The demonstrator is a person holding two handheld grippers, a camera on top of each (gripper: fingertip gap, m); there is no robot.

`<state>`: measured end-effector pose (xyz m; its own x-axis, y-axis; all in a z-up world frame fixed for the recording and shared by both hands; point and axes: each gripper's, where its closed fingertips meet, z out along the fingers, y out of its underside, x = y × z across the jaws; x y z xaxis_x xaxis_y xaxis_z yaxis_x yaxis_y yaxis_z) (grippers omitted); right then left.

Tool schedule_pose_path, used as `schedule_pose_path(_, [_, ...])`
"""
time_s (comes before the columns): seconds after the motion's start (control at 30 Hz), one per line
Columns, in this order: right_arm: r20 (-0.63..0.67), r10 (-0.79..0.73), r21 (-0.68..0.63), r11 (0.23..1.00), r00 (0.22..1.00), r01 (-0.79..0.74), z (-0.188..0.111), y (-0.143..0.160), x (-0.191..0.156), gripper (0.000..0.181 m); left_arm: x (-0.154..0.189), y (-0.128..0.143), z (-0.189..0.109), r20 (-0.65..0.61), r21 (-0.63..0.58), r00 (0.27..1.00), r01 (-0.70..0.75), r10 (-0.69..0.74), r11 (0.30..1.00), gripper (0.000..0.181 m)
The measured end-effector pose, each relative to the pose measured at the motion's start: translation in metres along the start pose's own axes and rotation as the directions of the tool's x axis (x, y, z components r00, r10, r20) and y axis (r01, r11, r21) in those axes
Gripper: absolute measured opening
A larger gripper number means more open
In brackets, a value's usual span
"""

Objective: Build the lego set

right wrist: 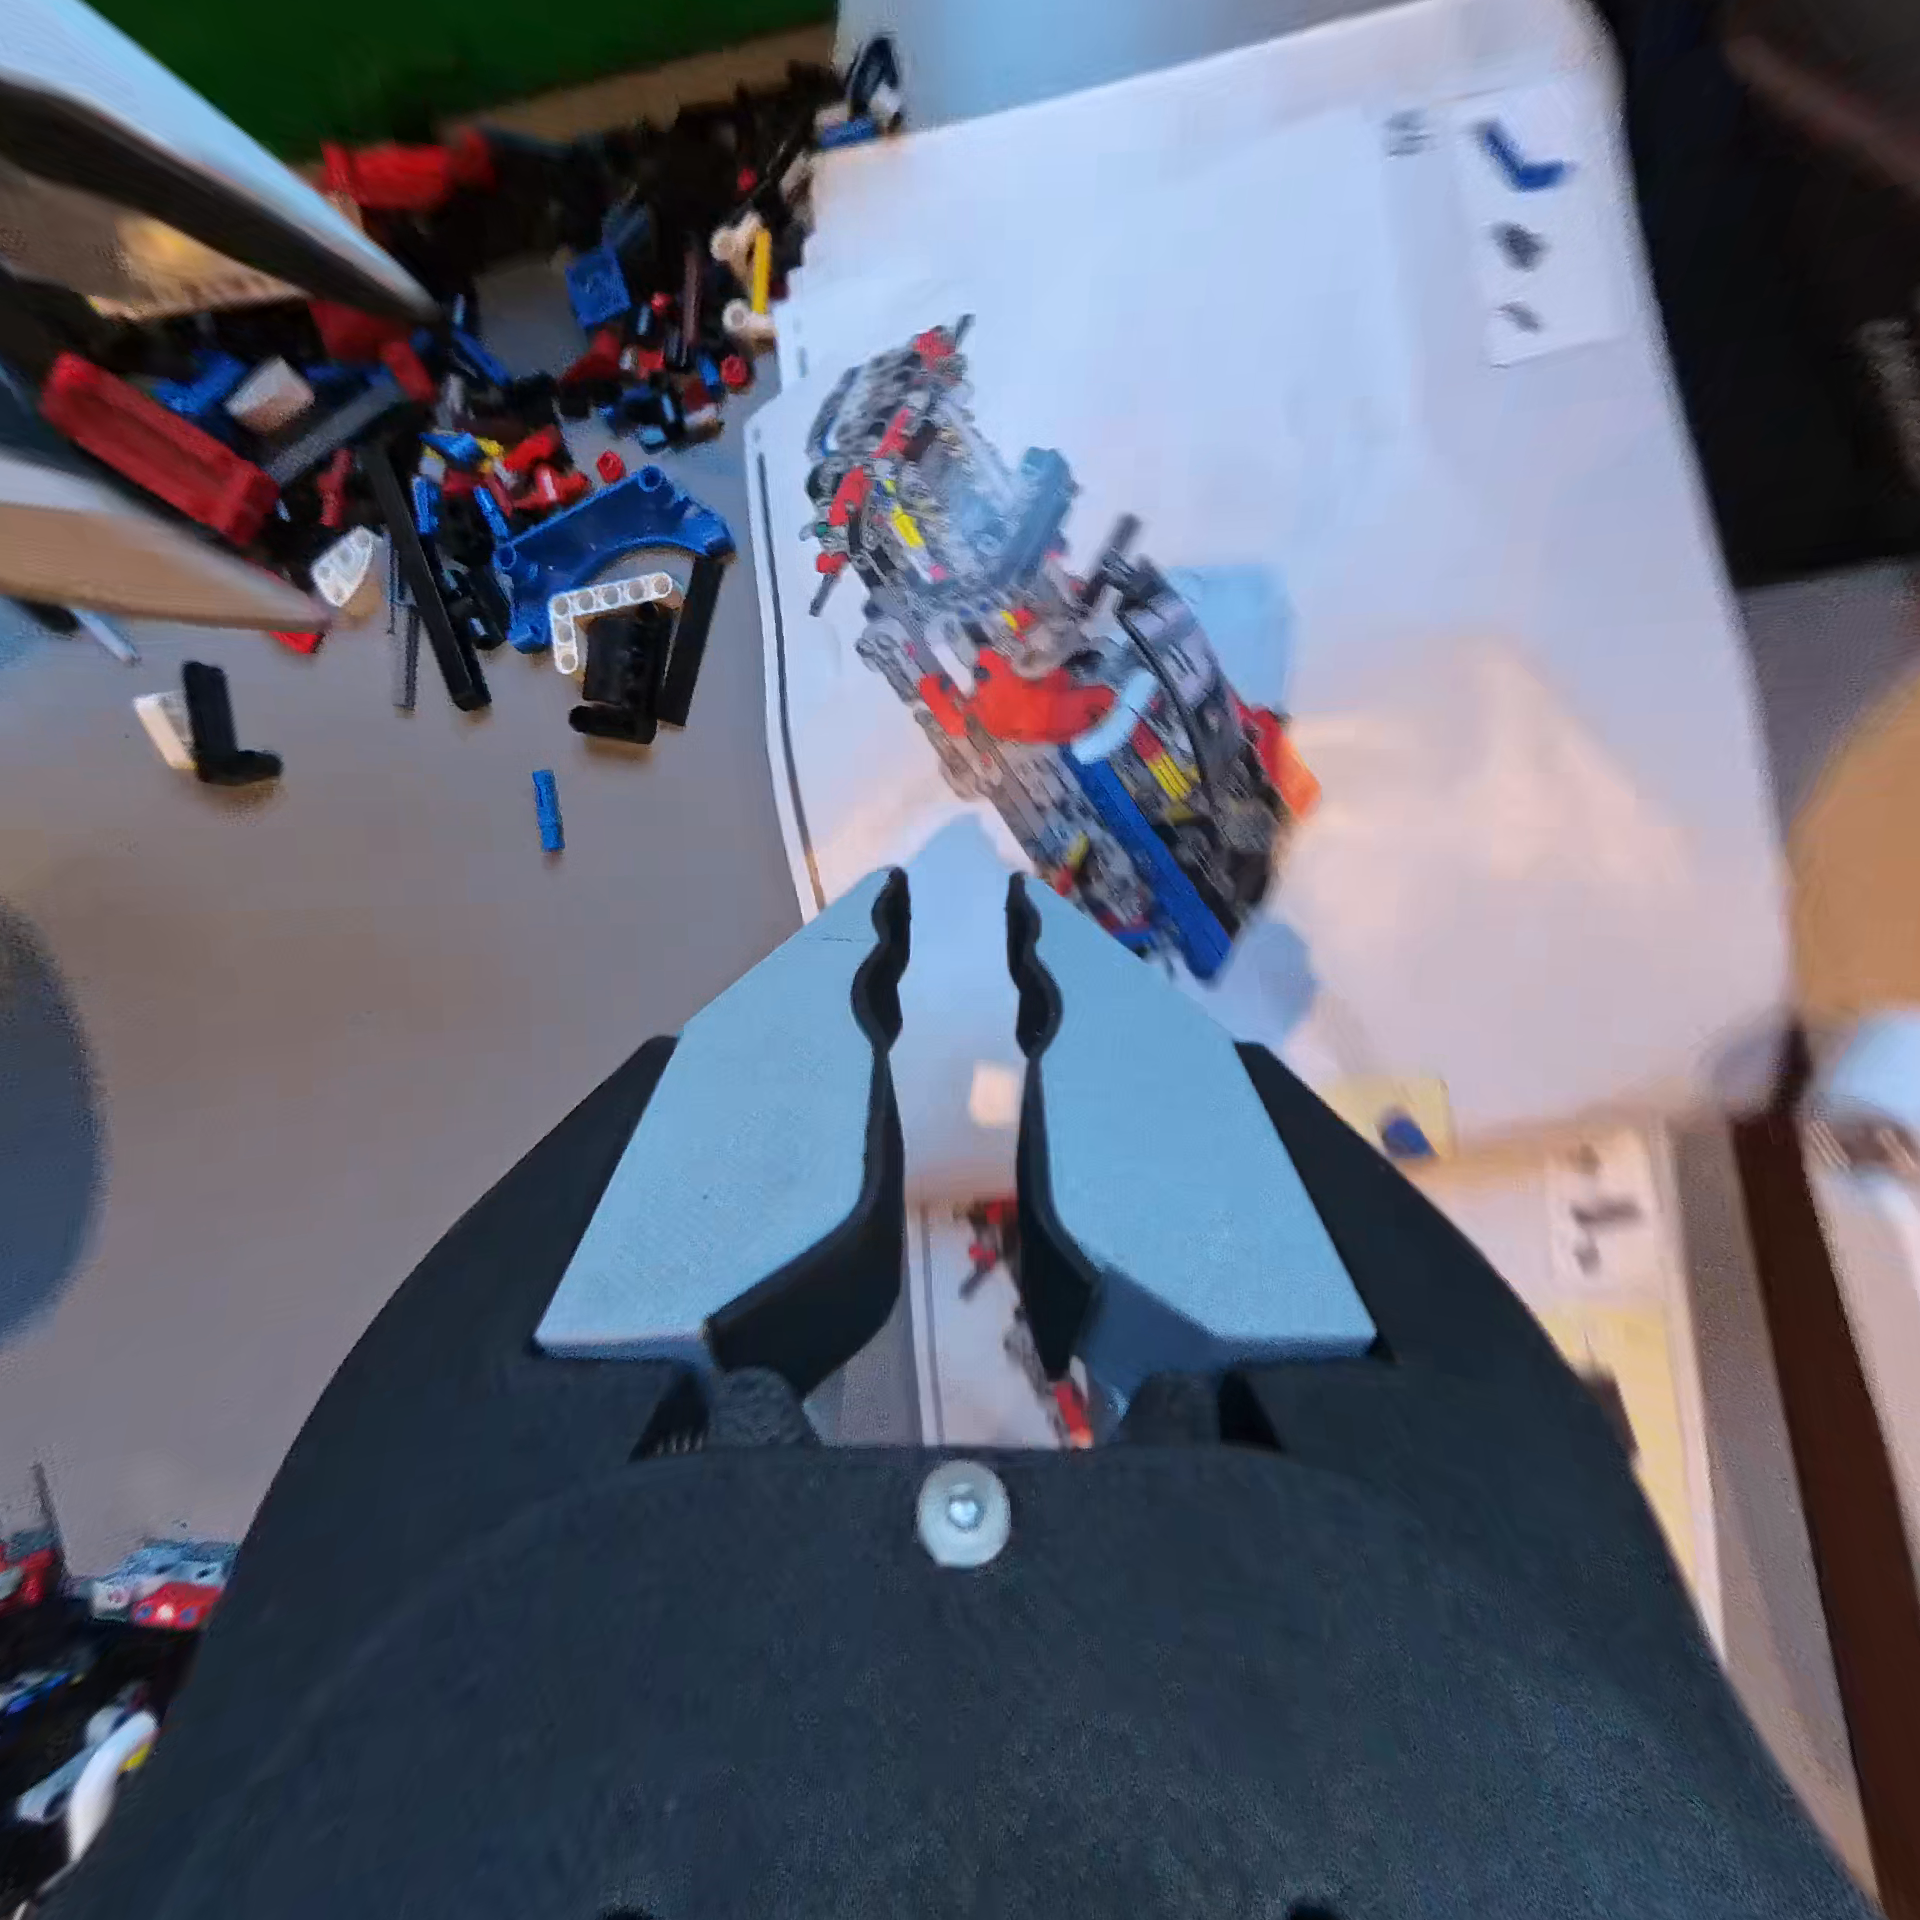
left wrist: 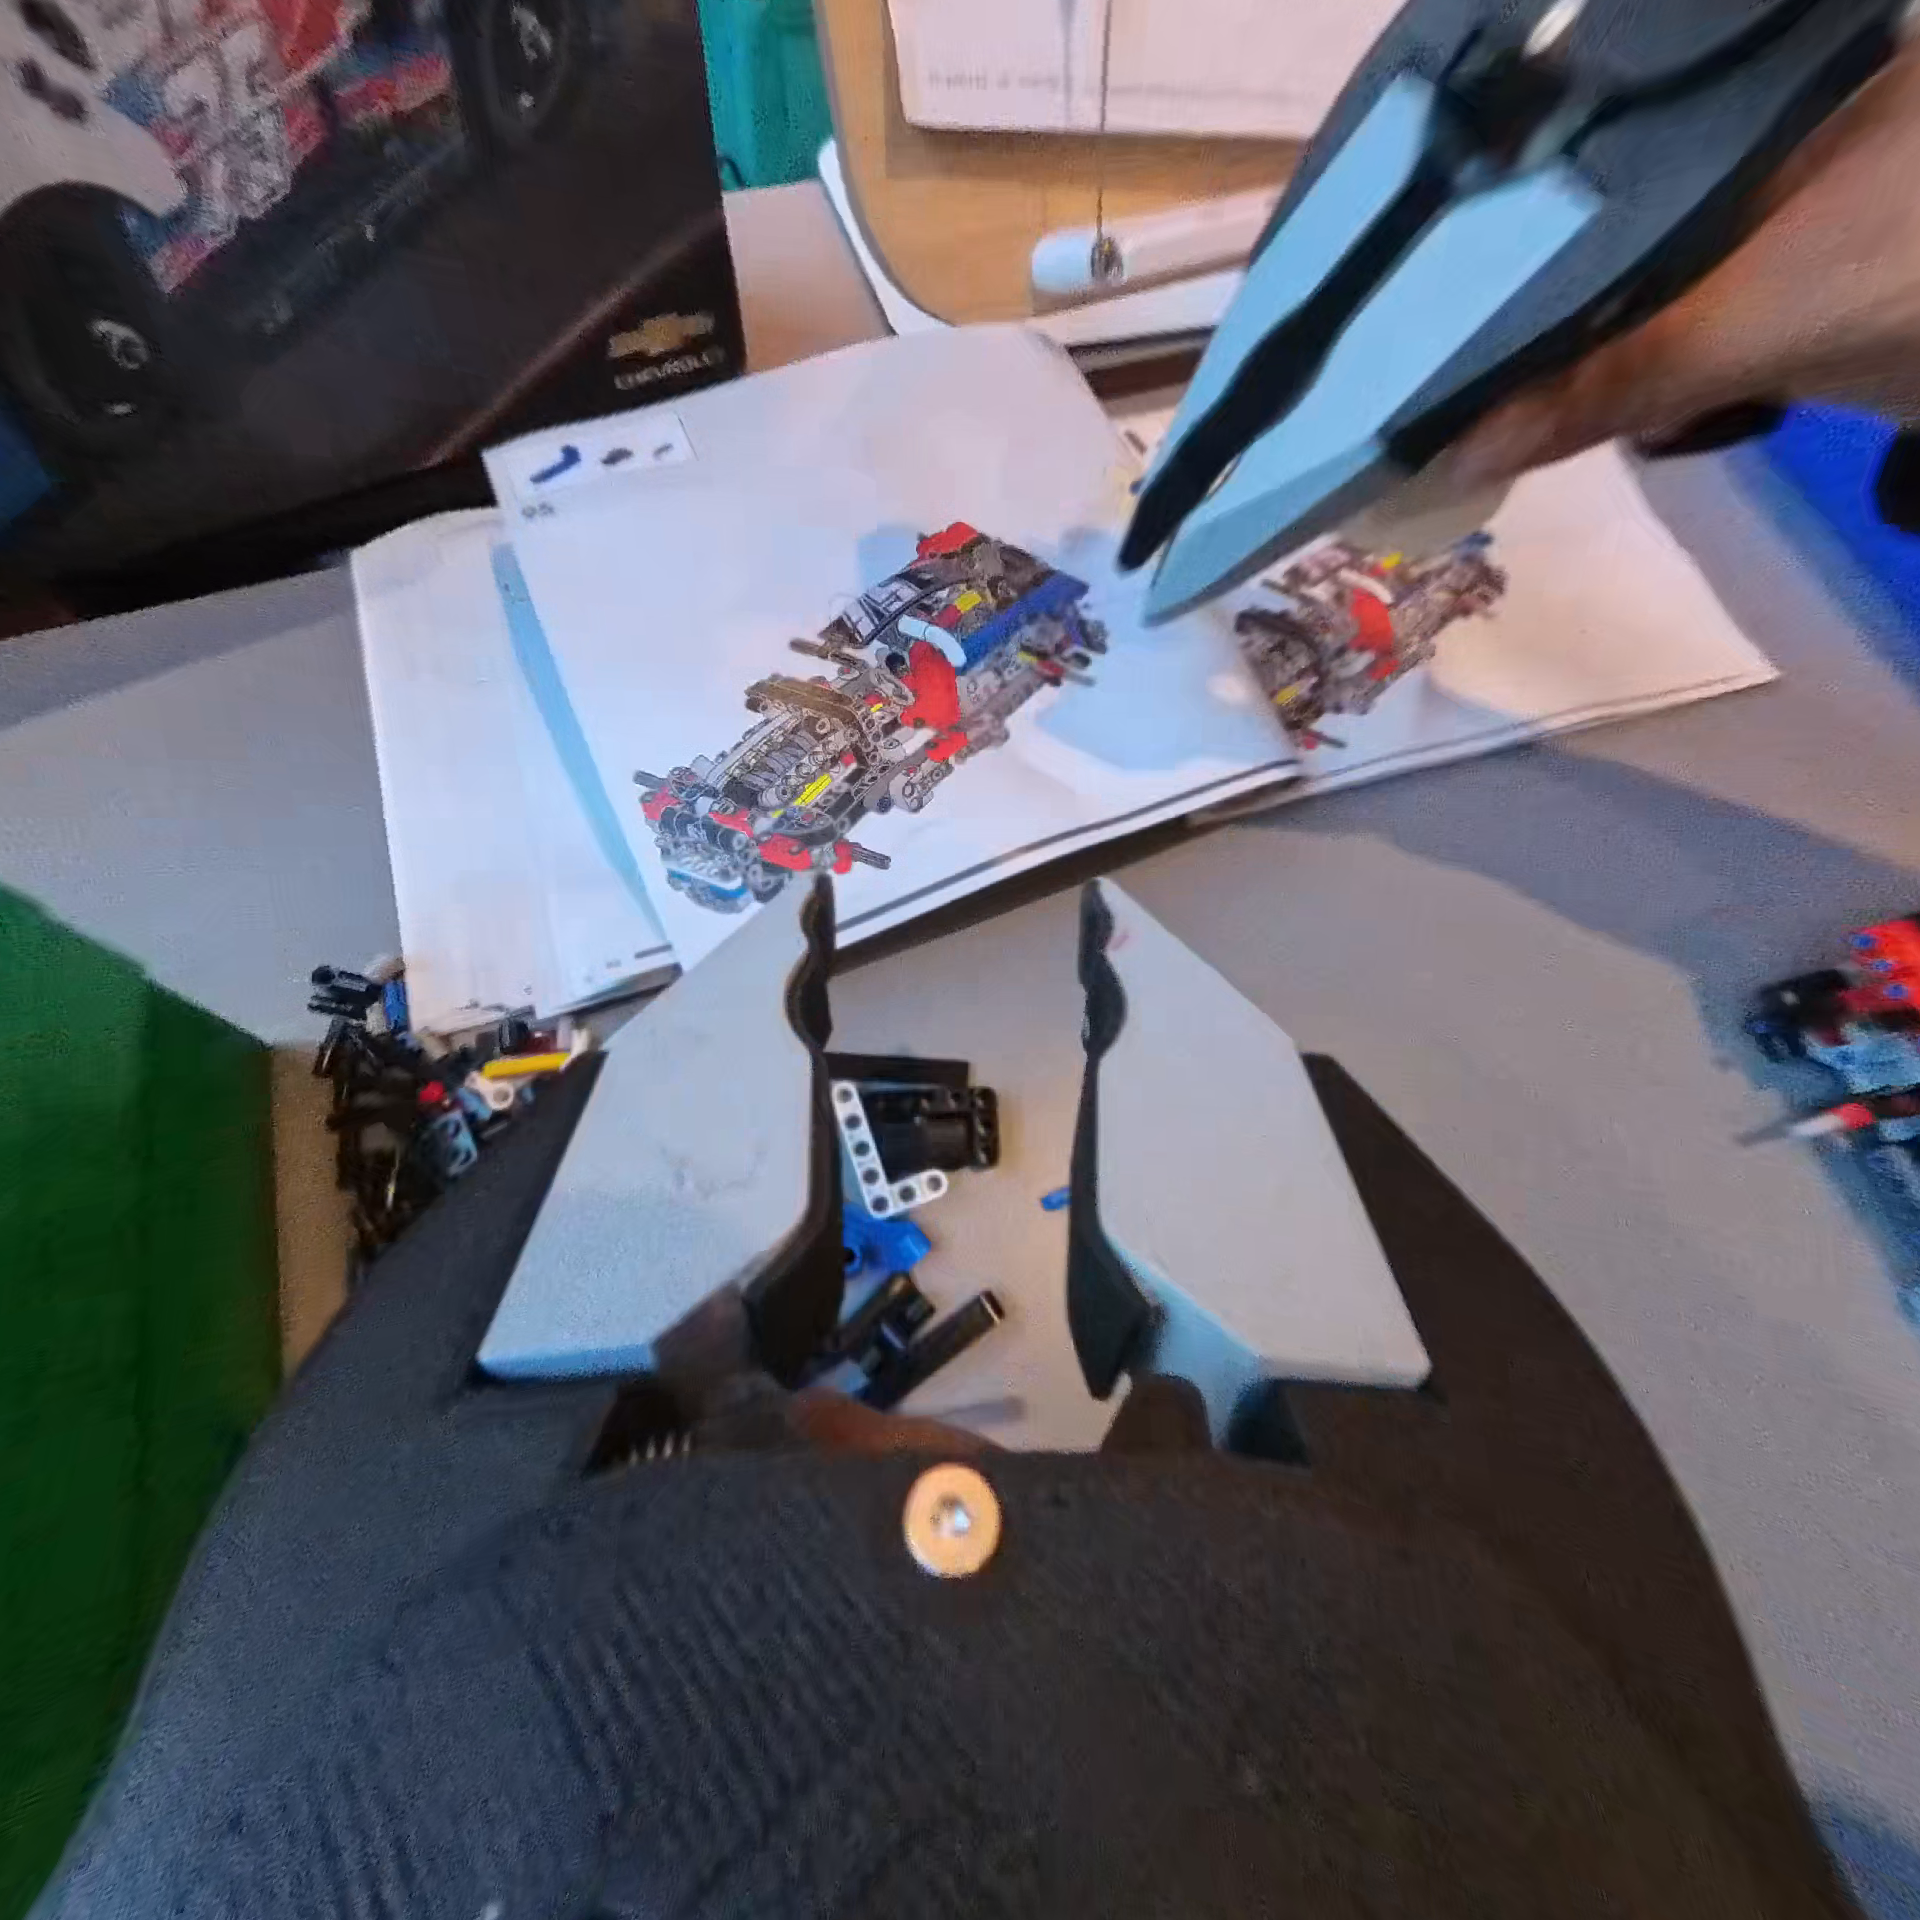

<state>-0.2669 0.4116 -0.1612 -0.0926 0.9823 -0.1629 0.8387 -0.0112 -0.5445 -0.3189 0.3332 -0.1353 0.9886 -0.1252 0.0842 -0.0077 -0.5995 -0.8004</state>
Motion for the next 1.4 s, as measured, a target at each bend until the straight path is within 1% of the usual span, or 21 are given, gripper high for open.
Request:
schedule_pose_path(0.03, [-0.044, 0.031, 0.031, 0.999, 0.999, -0.029, -0.016, 0.008, 0.008, 0.016, -0.001, 0.004, 0.016, -0.001, -0.036, 1.0, -0.032, 0.031, 0.999, 0.045])
schedule_pose_path(0.1, [-0.146, 0.106, 0.064, 0.993, 0.984, -0.098, -0.034, 0.04, 0.031, 0.016, -0.006, 0.01, 0.053, 0.011, -0.104, 0.998, -0.06, 0.062, 0.993, 0.041])
schedule_pose_path(0.17, [-0.194, 0.182, 0.033, 0.983, 0.964, -0.179, -0.031, 0.083, 0.047, 0.021, 0.001, 0.004, 0.084, -0.028, -0.112, 0.996, -0.089, 0.086, 0.99, 0.033])
schedule_pose_path(0.2, [-0.187, 0.204, 0.016, 0.979, 0.961, -0.205, -0.024, 0.101, 0.048, 0.024, 0.0, 0.003, 0.095, -0.007, -0.124, 0.993, -0.12, 0.12, 0.985, 0.028])
schedule_pose_path(0.23, [-0.172, 0.209, 0.005, 0.977, 0.963, -0.211, -0.016, 0.115, 0.047, 0.023, -0.013, 0.007, 0.106, 0.073, -0.188, 0.984, -0.149, 0.165, 0.971, 0.021])
schedule_pose_path(0.27, [-0.185, 0.199, 0.003, 0.979, 0.962, -0.202, -0.01, 0.126, 0.049, 0.016, -0.027, 0.018, 0.111, 0.134, -0.279, 0.971, -0.156, 0.2, 0.947, 0.012])
schedule_pose_path(0.3, [-0.228, 0.18, 0.03, 0.984, 0.957, -0.178, -0.009, 0.132, 0.054, 0.005, -0.033, 0.032, 0.115, 0.128, -0.356, 0.969, -0.153, 0.21, 0.922, 0.0])
schedule_pose_path(0.33, [-0.26, 0.16, 0.059, 0.987, 0.952, -0.15, -0.012, 0.135, 0.056, 0.0, -0.036, 0.034, 0.118, 0.115, -0.354, 0.973, -0.147, 0.199, 0.923, 0.0])
schedule_pose_path(0.37, [-0.28, 0.163, 0.057, 0.987, 0.946, -0.153, -0.015, 0.142, 0.057, 0.0, -0.045, 0.034, 0.117, 0.153, -0.349, 0.971, -0.122, 0.185, 0.929, 0.0])
schedule_pose_path(0.43, [-0.329, 0.149, 0.045, 0.989, 0.932, -0.142, -0.02, 0.153, 0.055, 0.0, -0.048, 0.035, 0.115, 0.147, -0.331, 0.968, -0.147, 0.205, 0.932, 0.0])
schedule_pose_path(0.5, [-0.396, 0.073, 0.054, 0.997, 0.916, -0.056, -0.022, 0.156, 0.055, 0.0, -0.05, 0.036, 0.112, 0.163, -0.329, 0.963, -0.152, 0.214, 0.932, 0.0])
schedule_pose_path(0.57, [-0.419, 0.026, 0.044, 0.999, 0.907, -0.008, -0.022, 0.156, 0.055, 0.0, -0.051, 0.037, 0.111, 0.17, -0.334, 0.96, -0.159, 0.225, 0.929, 0.0])
schedule_pose_path(0.7, [-0.343, 0.071, -0.027, 0.996, 0.936, -0.085, -0.025, 0.156, 0.056, 0.0, -0.064, 0.039, 0.105, 0.199, -0.356, 0.957, -0.129, 0.21, 0.925, 0.0])
schedule_pose_path(0.77, [-0.28, 0.097, -0.036, 0.993, 0.955, -0.111, -0.024, 0.155, 0.054, 0.0, -0.07, 0.039, 0.106, 0.186, -0.327, 0.972, -0.075, 0.143, 0.942, 0.0])
schedule_pose_path(0.8, [-0.264, 0.114, -0.068, 0.988, 0.958, -0.137, -0.026, 0.158, 0.055, 0.0, -0.071, 0.038, 0.105, 0.173, -0.323, 0.978, -0.059, 0.12, 0.945, 0.0])
schedule_pose_path(0.9, [-0.24, 0.116, -0.209, 0.963, 0.964, -0.168, -0.035, 0.17, 0.054, 0.0, -0.087, 0.039, 0.102, 0.215, -0.347, 0.96, -0.095, 0.178, 0.933, 0.0])
schedule_pose_path(0.93, [-0.216, 0.123, -0.25, 0.952, 0.968, -0.177, -0.034, 0.174, 0.051, 0.0, -0.087, 0.039, 0.102, 0.211, -0.344, 0.964, -0.083, 0.163, 0.935, 0.0])
schedule_pose_path(1.0, [-0.207, 0.128, -0.27, 0.945, 0.97, -0.183, -0.033, 0.175, 0.051, 0.0, -0.087, 0.04, 0.102, 0.196, -0.341, 0.971, -0.061, 0.134, 0.938, 0.0])
schedule_pose_path(1.1, [-0.194, 0.132, -0.249, 0.952, 0.972, -0.179, -0.034, 0.175, 0.05, 0.0, -0.087, 0.039, 0.102, 0.179, -0.338, 0.978, -0.039, 0.105, 0.94, 0.0])
schedule_pose_path(1.3, [-0.174, 0.182, -0.123, 0.971, 0.968, -0.205, -0.035, 0.176, 0.049, 0.0, -0.089, 0.04, 0.101, 0.166, -0.318, 0.983, -0.021, 0.078, 0.948, 0.0])
schedule_pose_path(1.4, [-0.149, 0.209, -0.056, 0.974, 0.966, -0.22, -0.035, 0.176, 0.046, 0.0, -0.096, 0.039, 0.101, 0.185, -0.313, 0.979, -0.019, 0.08, 0.95, 0.0])
